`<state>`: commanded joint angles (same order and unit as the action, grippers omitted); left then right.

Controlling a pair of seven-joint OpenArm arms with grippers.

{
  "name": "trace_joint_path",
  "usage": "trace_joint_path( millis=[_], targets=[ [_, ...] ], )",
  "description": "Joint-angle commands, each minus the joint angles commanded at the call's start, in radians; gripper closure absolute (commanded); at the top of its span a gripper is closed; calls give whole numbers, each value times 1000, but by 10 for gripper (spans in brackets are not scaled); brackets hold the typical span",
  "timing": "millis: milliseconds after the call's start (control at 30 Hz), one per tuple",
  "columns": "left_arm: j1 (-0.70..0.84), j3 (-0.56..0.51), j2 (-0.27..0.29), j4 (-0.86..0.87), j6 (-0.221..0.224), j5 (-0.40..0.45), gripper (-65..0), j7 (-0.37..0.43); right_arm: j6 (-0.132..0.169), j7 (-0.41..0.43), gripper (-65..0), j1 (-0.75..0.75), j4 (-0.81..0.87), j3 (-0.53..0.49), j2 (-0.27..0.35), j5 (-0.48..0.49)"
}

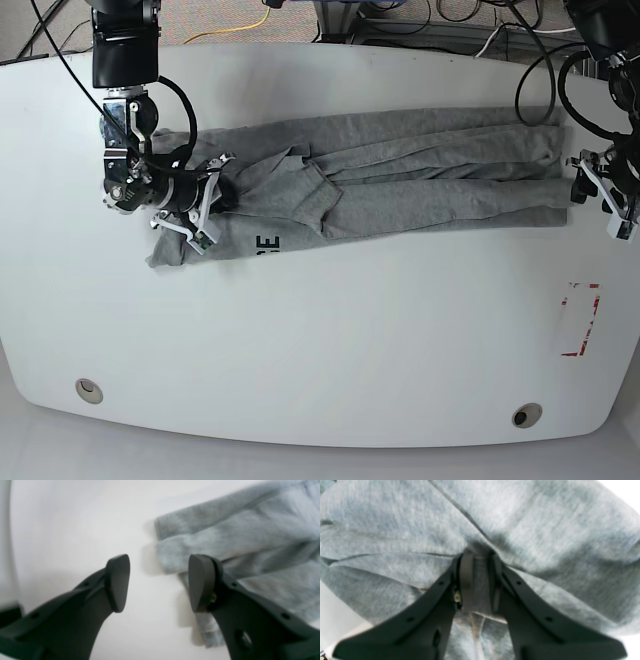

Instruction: Layout the t-shirt on the table in an organized manner, then fold the t-shirt properly

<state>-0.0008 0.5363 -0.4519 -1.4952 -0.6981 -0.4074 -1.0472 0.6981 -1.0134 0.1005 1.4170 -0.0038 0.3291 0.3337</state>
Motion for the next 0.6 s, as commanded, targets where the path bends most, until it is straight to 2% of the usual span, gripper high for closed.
trace_joint_path(
  millis=[100,300,600],
  targets=[
    [-29,-15,-3,66,0,2,-349,8,0,0,-97,0,2,0,0,0],
    [-51,-54,-5,170,0,2,-349,92,0,0,-97,0,2,0,0,0],
    [-55,-74,-2,216,0,2,-346,100,0,0,-97,0,3,2,0,0]
  ],
)
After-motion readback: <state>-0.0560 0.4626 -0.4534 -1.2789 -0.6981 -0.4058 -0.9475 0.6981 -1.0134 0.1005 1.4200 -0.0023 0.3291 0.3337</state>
